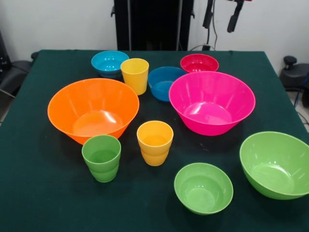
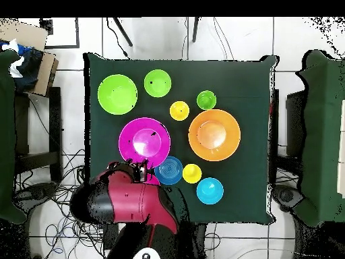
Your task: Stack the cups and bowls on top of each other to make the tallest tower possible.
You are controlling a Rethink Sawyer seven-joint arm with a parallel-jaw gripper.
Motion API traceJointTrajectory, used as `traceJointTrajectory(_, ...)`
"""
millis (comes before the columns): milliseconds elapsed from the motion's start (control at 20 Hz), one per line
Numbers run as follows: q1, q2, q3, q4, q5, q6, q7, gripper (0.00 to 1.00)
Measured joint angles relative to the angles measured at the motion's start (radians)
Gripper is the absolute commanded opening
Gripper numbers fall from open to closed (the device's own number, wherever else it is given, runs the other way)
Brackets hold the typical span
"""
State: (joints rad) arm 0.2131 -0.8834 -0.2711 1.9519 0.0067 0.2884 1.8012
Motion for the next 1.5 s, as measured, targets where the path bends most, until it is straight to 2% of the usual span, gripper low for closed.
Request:
traceJointTrajectory(600,0.000,0.047,-0.038,-0.094,0.004,0.000,0.027,1.00)
traceJointTrajectory(1500,-0.015,0.106,-0.047,-0.242,0.006,0.015,0.027,1.00)
